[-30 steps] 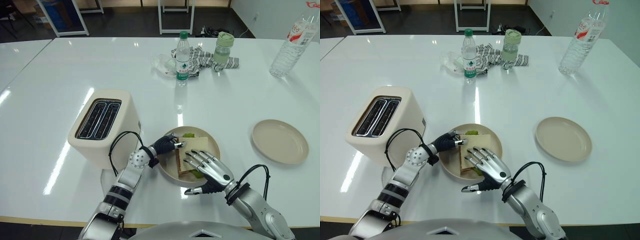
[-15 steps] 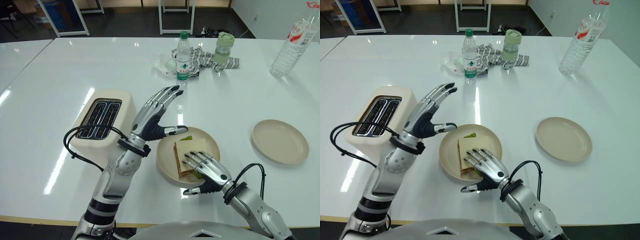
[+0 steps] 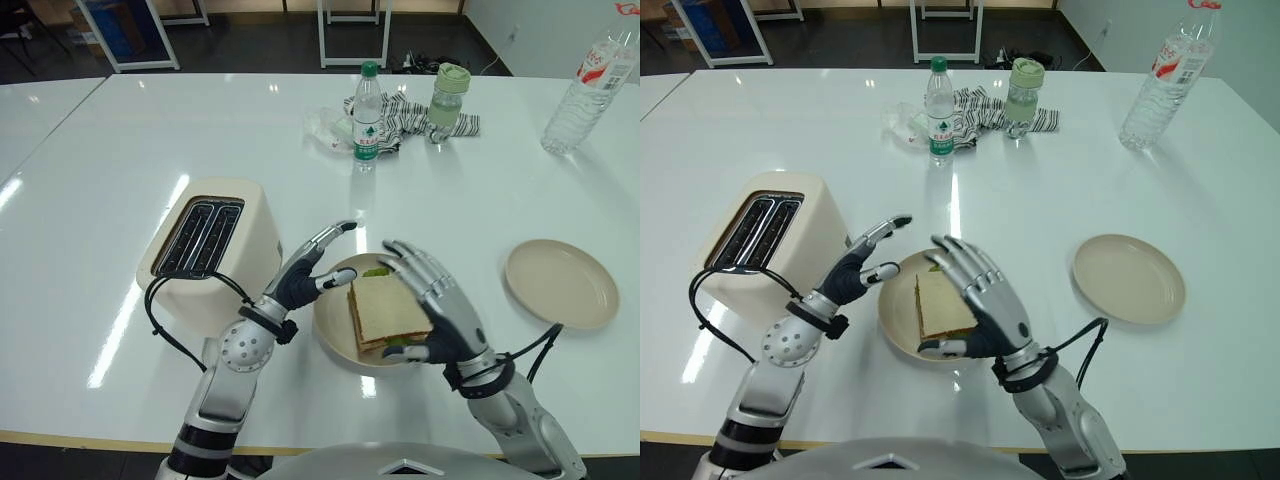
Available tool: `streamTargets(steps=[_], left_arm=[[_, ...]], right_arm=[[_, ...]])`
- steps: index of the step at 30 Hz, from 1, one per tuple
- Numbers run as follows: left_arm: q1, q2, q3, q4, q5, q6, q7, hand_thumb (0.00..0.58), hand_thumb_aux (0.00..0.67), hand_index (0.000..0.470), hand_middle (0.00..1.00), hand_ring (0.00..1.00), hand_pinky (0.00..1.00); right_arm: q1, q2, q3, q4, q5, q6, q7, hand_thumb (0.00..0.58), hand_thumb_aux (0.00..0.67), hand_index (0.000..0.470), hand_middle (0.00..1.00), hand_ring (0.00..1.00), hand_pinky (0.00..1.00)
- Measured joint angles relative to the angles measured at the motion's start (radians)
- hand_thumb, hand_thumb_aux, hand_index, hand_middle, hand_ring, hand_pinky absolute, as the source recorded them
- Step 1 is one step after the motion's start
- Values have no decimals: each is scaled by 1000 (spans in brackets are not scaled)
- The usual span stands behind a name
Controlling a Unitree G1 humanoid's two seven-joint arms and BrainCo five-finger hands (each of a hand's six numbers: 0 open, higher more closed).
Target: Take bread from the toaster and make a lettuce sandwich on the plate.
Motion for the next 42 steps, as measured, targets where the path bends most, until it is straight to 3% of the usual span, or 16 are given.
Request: streamTargets(steps=[1, 2, 3, 7, 10, 12, 15, 20, 25, 32, 42], left_arm=[[8, 18, 18, -34, -44, 11, -32, 580, 670, 470, 1000, 1000, 1000], [23, 54, 42, -70, -85, 27, -77, 580, 670, 470, 1000, 1000, 1000], [34, 84, 56, -88, -108, 39, -110, 580, 670, 470, 1000, 1000, 1000], [188, 366, 117, -217, -119, 37, -361, 580, 670, 470, 1000, 1000, 1000], [334, 518, 153, -288, -123, 78, -506, 580, 670, 470, 1000, 1000, 1000], [387, 556, 157, -309, -125, 117, -543, 580, 670, 470, 1000, 1000, 1000], [396, 566, 117, -307, -87, 173, -561, 580, 670, 470, 1000, 1000, 1000], [325, 528, -48, -225, 95, 241, -528, 580, 670, 470, 1000, 1000, 1000], [203, 430, -158, -129, 263, 297, -447, 580, 670, 470, 1000, 1000, 1000], [16, 309, -247, 22, 362, 304, -378, 580, 670, 470, 1000, 1000, 1000], [-275, 149, -341, 329, 446, 284, -267, 580, 670, 470, 1000, 1000, 1000]], right_arm=[[12, 2, -21, -8, 73, 15, 29, 487, 402, 282, 1000, 1000, 1000], [25, 1, -45, -16, 143, 33, 65, 559, 541, 380, 1000, 1000, 1000], [31, -3, -60, -21, 180, 44, 88, 580, 670, 470, 1000, 1000, 1000], [79, -73, -196, -63, 360, 123, 237, 580, 670, 470, 1000, 1000, 1000], [179, -228, -293, -81, 386, 115, 405, 580, 670, 470, 1000, 1000, 1000], [276, -326, -315, -85, 389, 93, 517, 580, 670, 470, 1000, 1000, 1000], [341, -371, -271, -92, 389, 92, 621, 580, 670, 470, 1000, 1000, 1000], [322, -370, -68, -40, 206, 151, 726, 580, 670, 470, 1000, 1000, 1000], [204, -246, 87, 24, 7, 169, 670, 580, 670, 470, 1000, 1000, 1000], [48, -127, 101, 130, -182, 273, 523, 580, 670, 470, 1000, 1000, 1000], [-250, 20, 109, 431, -326, 431, 309, 580, 670, 470, 1000, 1000, 1000]])
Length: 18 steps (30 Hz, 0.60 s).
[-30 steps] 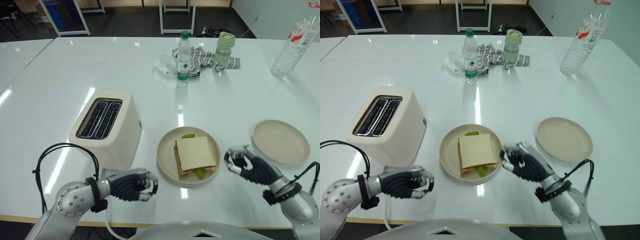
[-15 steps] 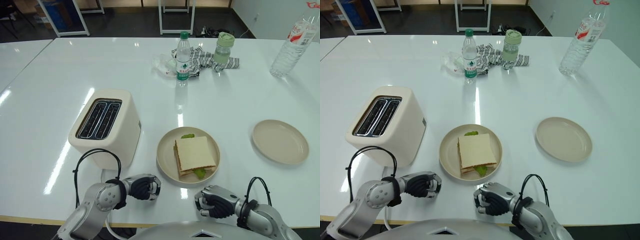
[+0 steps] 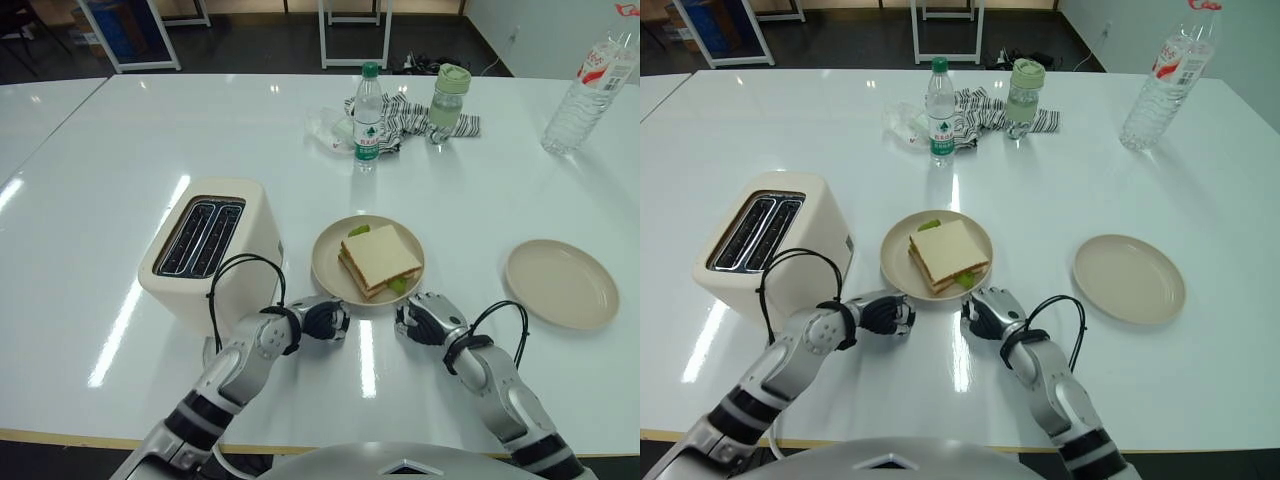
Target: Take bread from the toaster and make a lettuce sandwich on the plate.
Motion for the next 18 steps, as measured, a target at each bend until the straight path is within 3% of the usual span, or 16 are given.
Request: streamTargets(steps=[4, 5, 6, 7, 8, 9, 10, 11, 12, 13, 14, 18], left_arm=[[-97, -56, -12, 144, 24, -16, 89, 580, 670, 470, 1000, 1000, 1000], [-101, -60, -13, 156, 25, -22, 98, 580, 670, 470, 961, 961, 961], [-101, -61, -13, 161, 27, -30, 109, 580, 670, 470, 780, 780, 780], [-100, -60, -12, 159, 27, -40, 116, 562, 552, 387, 275, 275, 275], [-96, -57, -11, 155, 26, -52, 121, 539, 491, 345, 51, 51, 51], [-87, -53, -6, 148, 21, -65, 129, 474, 384, 269, 0, 0, 0], [-64, -47, 3, 128, 6, -92, 140, 297, 202, 142, 0, 0, 0], [-36, -44, 17, 105, -21, -122, 155, 328, 229, 160, 0, 0, 0], [-11, -45, 35, 76, -44, -152, 177, 291, 197, 138, 0, 0, 0], [7, -50, 58, 41, -70, -188, 204, 66, 39, 28, 0, 0, 0], [18, -57, 78, 16, -92, -213, 230, 0, 0, 0, 0, 0, 0], [69, -150, 196, -69, -208, -325, 400, 0, 0, 0, 0, 0, 0]], right_arm=[[-72, 25, 0, 92, -6, 26, -57, 580, 670, 470, 1000, 1000, 1000], [-79, 26, 1, 101, -6, 27, -61, 580, 670, 470, 1000, 1000, 1000], [-81, 26, 1, 103, -4, 28, -64, 580, 670, 470, 1000, 1000, 1000], [-79, 26, 1, 101, 0, 30, -65, 580, 670, 470, 1000, 1000, 1000], [-75, 25, 1, 95, 7, 31, -64, 580, 670, 470, 1000, 1000, 1000], [-67, 25, -3, 82, 25, 29, -59, 578, 633, 444, 1000, 1000, 1000], [-44, 25, -15, 56, 67, 21, -48, 436, 336, 236, 451, 451, 451], [-15, 29, -33, 26, 118, 12, -37, 0, 0, 0, 263, 263, 263], [11, 34, -54, -3, 175, 2, -28, 0, 0, 0, 51, 51, 51], [39, 46, -87, -43, 246, -10, -19, 0, 0, 0, 0, 0, 0], [53, 58, -115, -71, 305, -17, -15, 0, 0, 0, 0, 0, 0], [77, 141, -270, -205, 573, -55, -32, 0, 0, 0, 0, 0, 0]])
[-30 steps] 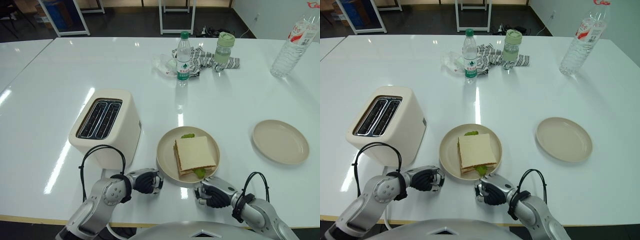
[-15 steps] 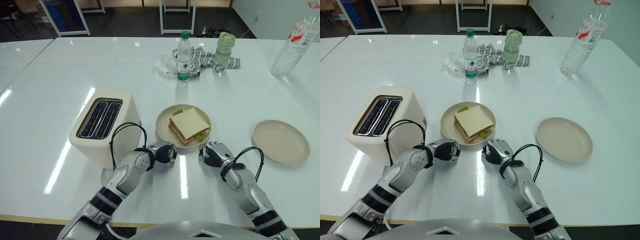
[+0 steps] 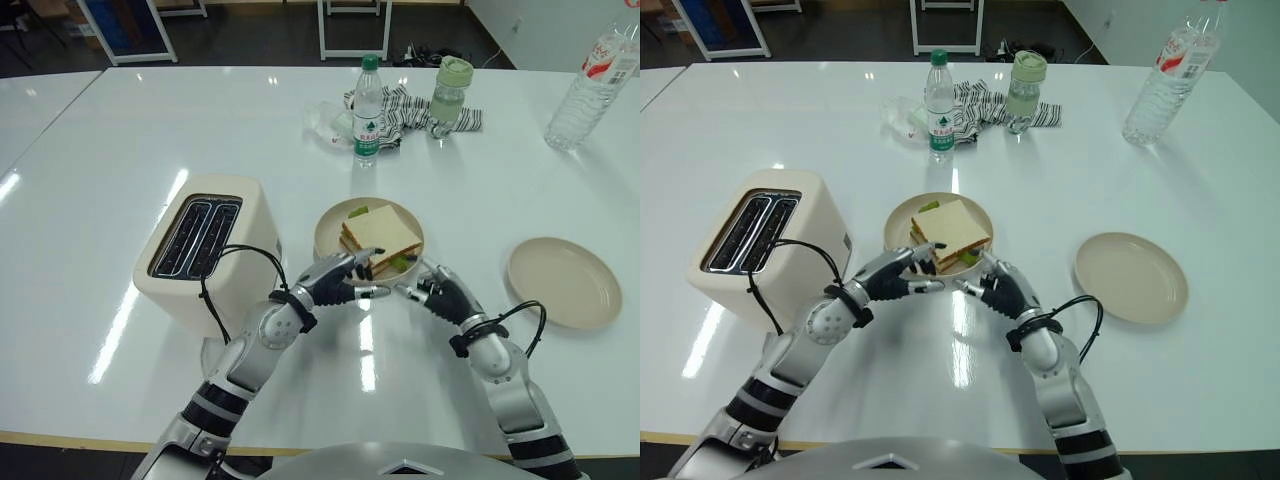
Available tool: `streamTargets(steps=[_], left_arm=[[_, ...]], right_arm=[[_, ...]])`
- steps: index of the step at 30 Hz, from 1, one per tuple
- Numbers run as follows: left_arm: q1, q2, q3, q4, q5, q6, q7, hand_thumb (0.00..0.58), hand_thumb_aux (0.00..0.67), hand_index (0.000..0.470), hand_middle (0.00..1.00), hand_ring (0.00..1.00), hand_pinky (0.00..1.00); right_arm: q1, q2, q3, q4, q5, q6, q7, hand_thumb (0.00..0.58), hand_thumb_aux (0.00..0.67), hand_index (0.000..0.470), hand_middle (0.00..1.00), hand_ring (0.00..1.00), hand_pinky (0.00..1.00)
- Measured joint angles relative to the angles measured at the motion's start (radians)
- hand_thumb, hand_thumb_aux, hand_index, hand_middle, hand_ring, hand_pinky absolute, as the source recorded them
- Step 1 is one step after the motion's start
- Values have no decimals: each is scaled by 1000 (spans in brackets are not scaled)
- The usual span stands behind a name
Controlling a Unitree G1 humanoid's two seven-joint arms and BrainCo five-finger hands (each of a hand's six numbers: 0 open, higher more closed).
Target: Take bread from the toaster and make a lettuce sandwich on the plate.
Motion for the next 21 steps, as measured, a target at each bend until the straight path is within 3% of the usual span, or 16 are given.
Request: streamTargets(steps=[6, 13, 21], left_arm=[[64, -205, 97, 48, -163, -61, 183, 0, 0, 0, 0, 0, 0], [35, -294, 202, 182, -301, -174, 255, 0, 0, 0, 0, 0, 0], [29, -344, 212, 249, -369, -229, 212, 0, 0, 0, 0, 0, 0]], right_arm=[[-47, 148, -93, -4, 157, -16, -123, 0, 0, 0, 0, 0, 0], [-55, 215, -47, 123, 113, -75, -250, 0, 0, 0, 0, 0, 0], [-54, 223, -35, 182, 86, -123, -296, 0, 0, 0, 0, 0, 0]])
